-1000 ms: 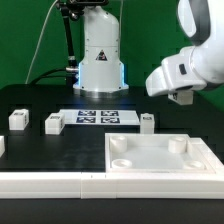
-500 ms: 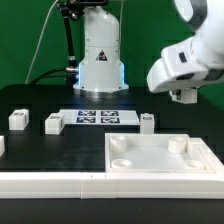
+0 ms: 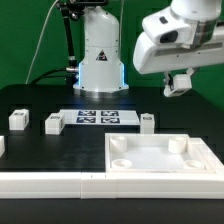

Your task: Assemble one leg

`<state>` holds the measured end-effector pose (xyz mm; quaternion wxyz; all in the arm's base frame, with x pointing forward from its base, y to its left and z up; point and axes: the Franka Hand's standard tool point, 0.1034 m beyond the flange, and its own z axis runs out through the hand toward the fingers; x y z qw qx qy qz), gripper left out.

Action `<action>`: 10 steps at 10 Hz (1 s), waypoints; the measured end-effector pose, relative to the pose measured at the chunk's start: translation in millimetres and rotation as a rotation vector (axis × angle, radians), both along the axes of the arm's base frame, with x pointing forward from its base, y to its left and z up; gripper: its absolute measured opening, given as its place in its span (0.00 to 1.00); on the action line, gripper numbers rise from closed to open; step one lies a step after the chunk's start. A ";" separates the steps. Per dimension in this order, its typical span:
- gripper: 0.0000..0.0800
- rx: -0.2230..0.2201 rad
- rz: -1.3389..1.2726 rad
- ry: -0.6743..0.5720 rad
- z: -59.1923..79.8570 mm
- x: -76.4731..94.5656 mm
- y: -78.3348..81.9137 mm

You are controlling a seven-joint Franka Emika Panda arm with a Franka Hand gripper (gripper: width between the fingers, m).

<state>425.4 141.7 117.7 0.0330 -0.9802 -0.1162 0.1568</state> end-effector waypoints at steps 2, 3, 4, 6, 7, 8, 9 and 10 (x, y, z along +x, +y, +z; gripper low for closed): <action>0.36 0.017 -0.009 -0.170 -2.7 2.1 -2.7; 0.36 0.024 -0.012 -0.225 -3.2 3.1 -4.1; 0.36 0.047 -0.002 -0.335 -3.3 11.7 -4.6; 0.36 0.081 0.052 -0.452 0.6 30.9 -17.6; 0.36 0.082 0.054 -0.437 3.2 39.2 -20.2; 0.36 0.094 0.078 -0.428 7.7 54.5 -23.4; 0.36 0.101 0.081 -0.440 12.7 70.1 -25.7; 0.36 0.101 0.083 -0.440 10.4 66.8 -24.2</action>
Offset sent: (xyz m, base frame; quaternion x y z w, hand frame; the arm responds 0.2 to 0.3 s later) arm 0.0072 -0.0047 -0.0008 -0.0058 0.2576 -0.0229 0.9660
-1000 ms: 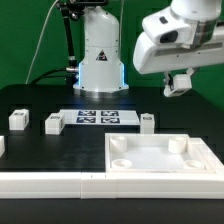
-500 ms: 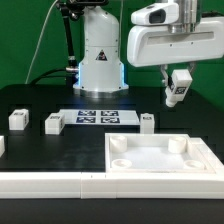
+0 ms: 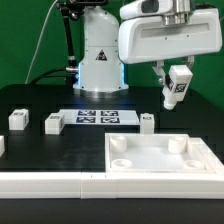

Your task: Assemble one leg

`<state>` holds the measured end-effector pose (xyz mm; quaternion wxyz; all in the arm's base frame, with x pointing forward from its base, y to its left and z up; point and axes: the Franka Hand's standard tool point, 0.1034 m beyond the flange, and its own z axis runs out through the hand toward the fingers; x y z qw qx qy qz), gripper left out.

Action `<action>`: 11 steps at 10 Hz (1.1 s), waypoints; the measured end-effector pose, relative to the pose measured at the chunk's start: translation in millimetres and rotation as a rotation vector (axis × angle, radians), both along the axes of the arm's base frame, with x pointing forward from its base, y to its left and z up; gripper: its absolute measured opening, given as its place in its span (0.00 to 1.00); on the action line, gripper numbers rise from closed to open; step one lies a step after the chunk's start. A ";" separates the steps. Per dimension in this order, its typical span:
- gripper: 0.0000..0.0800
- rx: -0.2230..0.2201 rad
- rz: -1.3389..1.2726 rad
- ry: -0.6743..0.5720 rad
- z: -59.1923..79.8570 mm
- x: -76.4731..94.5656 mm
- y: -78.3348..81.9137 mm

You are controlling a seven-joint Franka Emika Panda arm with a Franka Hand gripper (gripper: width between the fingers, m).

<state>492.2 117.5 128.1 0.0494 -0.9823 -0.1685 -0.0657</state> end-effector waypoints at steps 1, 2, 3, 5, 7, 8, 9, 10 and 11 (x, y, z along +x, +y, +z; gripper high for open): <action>0.36 -0.001 0.001 0.005 -1.7 -2.2 0.1; 0.36 -0.001 0.001 0.005 -1.8 -1.9 -0.3; 0.36 -0.001 0.000 0.005 -1.9 -2.0 -0.3; 0.36 0.013 0.003 0.004 -0.1 17.5 5.9; 0.36 0.033 0.000 -0.005 -1.5 48.4 8.6; 0.36 0.040 -0.002 -0.003 -4.6 59.4 7.7; 0.36 0.050 -0.006 -0.007 -7.7 70.6 9.9; 0.36 0.059 -0.004 -0.014 -13.1 81.7 12.6; 0.36 0.069 0.014 -0.031 -20.4 97.5 14.1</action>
Offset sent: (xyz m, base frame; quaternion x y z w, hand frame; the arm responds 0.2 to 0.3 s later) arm 0.0000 0.0000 0.0000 0.0000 0.0000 0.0000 1.0000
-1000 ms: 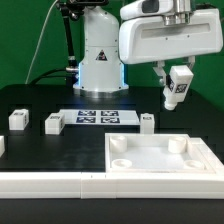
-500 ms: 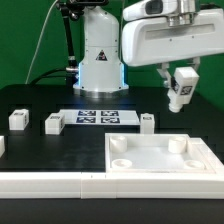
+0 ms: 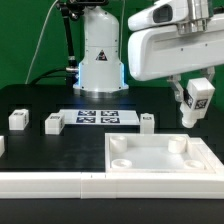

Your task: Assemble one leg

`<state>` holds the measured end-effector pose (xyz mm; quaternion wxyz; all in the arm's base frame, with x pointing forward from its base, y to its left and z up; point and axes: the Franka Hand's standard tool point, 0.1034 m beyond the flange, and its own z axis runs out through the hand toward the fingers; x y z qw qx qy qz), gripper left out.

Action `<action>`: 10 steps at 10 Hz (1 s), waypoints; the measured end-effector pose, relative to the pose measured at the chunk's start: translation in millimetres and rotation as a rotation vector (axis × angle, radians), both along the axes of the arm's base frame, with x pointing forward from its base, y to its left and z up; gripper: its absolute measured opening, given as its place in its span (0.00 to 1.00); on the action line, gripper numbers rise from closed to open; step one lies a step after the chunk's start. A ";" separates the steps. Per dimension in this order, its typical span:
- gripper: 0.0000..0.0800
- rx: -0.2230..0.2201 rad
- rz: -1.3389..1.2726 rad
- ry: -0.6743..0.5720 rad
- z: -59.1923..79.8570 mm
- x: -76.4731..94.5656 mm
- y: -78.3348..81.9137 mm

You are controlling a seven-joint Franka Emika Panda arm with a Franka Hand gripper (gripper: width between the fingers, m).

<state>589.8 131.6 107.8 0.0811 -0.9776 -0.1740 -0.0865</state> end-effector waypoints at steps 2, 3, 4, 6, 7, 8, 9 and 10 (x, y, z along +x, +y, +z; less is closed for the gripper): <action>0.36 -0.002 0.059 -0.077 0.3 19.4 -7.0; 0.36 -0.001 0.057 -0.072 -0.6 17.9 -5.2; 0.36 -0.001 0.061 -0.093 0.1 20.4 -6.1; 0.36 -0.011 0.041 -0.244 -3.8 21.2 -18.7; 0.36 -0.011 0.043 -0.242 -6.3 18.6 -17.7; 0.36 -0.008 0.043 -0.237 -5.1 23.2 -17.2; 0.36 -0.006 0.040 -0.243 -4.3 28.3 -17.3; 0.36 -0.004 0.038 -0.244 -6.1 31.4 -17.2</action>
Offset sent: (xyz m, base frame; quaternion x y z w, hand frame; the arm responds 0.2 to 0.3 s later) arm 0.0000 0.0000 0.0000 0.0000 0.0000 0.0000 1.0000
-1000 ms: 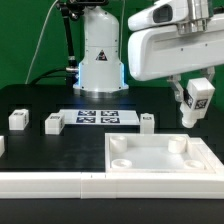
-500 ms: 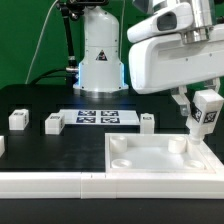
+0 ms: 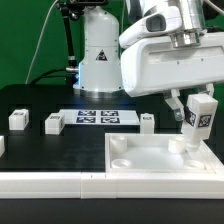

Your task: Assemble one leg

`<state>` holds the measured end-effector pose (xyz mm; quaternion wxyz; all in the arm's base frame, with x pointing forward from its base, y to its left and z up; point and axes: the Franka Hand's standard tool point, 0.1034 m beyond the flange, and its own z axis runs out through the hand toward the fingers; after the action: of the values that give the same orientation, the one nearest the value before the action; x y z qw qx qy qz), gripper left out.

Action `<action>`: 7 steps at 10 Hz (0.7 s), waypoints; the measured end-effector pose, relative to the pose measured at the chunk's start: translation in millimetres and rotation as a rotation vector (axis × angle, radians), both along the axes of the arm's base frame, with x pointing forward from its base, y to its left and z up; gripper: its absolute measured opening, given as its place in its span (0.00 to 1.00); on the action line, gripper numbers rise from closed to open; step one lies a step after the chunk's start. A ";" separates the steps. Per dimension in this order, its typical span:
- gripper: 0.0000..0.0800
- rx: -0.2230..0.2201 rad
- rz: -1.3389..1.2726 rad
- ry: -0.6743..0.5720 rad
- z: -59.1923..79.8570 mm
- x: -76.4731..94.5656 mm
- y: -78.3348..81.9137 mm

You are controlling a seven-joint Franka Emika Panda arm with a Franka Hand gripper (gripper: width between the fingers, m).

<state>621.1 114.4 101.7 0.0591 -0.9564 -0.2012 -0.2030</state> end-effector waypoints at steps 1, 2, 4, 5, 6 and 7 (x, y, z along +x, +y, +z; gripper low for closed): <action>0.36 0.003 -0.001 -0.001 -1.5 2.8 0.7; 0.36 0.005 -0.001 0.002 -5.5 3.9 2.2; 0.36 0.013 -0.006 0.006 -19.4 6.3 4.0; 0.36 0.015 -0.011 0.000 -24.7 7.0 3.6; 0.36 0.015 -0.012 0.000 -27.9 5.7 3.2; 0.36 0.015 -0.013 0.000 -30.3 5.2 3.3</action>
Offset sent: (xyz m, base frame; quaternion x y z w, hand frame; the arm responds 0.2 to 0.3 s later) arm 0.0207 0.0029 -0.0233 -0.0117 0.0271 0.0034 0.9996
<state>626.3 117.7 71.4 0.0651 -0.9573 -0.1932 -0.2049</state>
